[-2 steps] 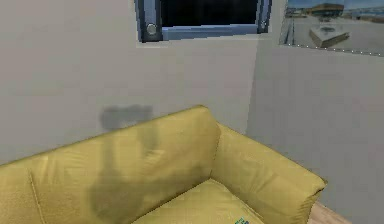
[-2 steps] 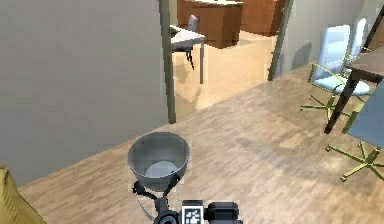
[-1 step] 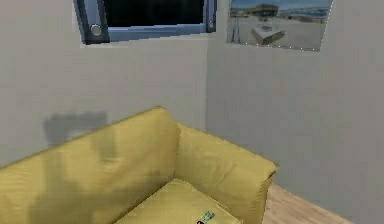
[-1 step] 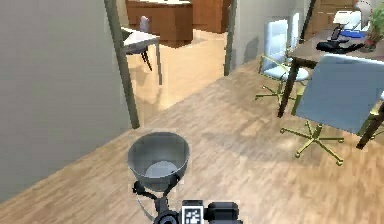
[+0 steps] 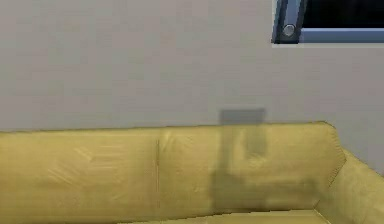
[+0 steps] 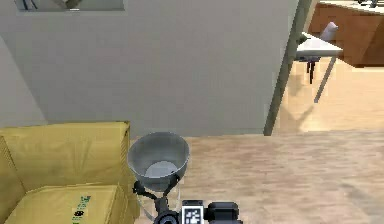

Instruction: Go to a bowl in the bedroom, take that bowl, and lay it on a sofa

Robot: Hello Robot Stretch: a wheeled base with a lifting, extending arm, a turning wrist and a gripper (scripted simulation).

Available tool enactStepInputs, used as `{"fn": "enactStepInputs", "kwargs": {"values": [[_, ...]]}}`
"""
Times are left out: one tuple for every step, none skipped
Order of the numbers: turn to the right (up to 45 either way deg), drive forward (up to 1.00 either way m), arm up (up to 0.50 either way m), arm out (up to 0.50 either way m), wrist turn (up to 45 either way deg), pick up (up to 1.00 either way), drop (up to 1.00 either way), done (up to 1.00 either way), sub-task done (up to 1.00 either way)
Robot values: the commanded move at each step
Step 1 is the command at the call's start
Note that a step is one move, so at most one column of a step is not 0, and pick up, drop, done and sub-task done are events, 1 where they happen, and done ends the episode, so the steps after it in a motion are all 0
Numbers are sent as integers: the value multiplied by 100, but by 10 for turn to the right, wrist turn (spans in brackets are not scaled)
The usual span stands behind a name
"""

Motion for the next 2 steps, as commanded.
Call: {"fn": "enactStepInputs", "kwargs": {"values": [[-450, 0, 0, 0, 0, 0, 0, 0, 0], [-60, 0, 0, 0, 0, 0, 0, 0, 0]]}}
